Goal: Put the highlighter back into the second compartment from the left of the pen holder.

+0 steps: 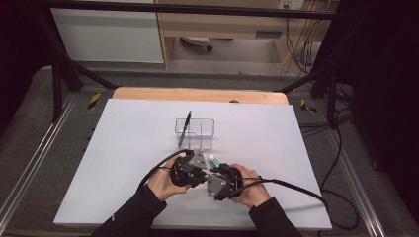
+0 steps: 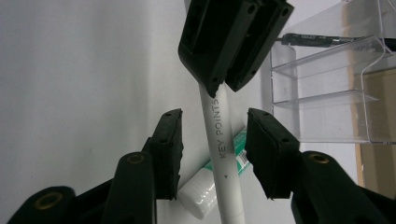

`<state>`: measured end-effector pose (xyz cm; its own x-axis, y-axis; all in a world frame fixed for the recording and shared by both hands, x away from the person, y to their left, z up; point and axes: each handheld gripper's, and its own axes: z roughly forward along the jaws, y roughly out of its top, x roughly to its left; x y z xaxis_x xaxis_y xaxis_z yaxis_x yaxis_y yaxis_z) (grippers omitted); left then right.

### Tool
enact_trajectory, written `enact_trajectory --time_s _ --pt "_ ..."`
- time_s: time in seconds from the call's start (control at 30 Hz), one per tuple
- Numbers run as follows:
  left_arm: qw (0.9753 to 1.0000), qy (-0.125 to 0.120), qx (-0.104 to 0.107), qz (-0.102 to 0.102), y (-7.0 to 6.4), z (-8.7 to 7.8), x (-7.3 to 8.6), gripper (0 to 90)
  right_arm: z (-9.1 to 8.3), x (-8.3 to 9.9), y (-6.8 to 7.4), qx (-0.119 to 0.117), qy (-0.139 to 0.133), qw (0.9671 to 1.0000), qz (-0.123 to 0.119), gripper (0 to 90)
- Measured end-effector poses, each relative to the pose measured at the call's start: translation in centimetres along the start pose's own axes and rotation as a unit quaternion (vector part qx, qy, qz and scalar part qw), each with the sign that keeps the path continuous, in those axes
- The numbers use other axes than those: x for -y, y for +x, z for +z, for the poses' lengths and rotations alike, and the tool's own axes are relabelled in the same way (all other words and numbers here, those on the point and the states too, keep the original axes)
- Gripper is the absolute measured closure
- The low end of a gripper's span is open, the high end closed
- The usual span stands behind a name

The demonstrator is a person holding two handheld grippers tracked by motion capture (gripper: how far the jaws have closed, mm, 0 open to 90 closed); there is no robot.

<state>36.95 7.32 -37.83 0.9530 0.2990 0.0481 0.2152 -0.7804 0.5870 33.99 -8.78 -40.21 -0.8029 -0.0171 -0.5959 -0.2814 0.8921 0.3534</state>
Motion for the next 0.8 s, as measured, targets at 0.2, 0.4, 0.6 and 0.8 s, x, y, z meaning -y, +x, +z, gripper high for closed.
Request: enact_trajectory --time_s 0.2,0.4,0.6,0.8 --pt "1.0 0.0 0.005 -0.004 -0.19 0.48 -0.32 78.1 -0.06 0.06 0.25 0.003 0.01 0.9998 -0.016 67.1" --pt "1.0 -0.001 0.008 -0.003 -0.27 0.61 -0.43 78.1 -0.24 0.08 0.24 0.0 0.008 0.9996 -0.027 75.0" --pt "1.0 0.0 0.007 -0.002 -0.27 0.55 -0.47 78.1 -0.28 0.08 0.34 -0.003 0.01 0.9995 -0.031 77.9" --pt "0.9999 -0.005 0.01 -0.001 -0.26 0.36 -0.35 78.0 -0.34 0.04 0.39 -0.004 0.007 0.9992 -0.04 79.1"
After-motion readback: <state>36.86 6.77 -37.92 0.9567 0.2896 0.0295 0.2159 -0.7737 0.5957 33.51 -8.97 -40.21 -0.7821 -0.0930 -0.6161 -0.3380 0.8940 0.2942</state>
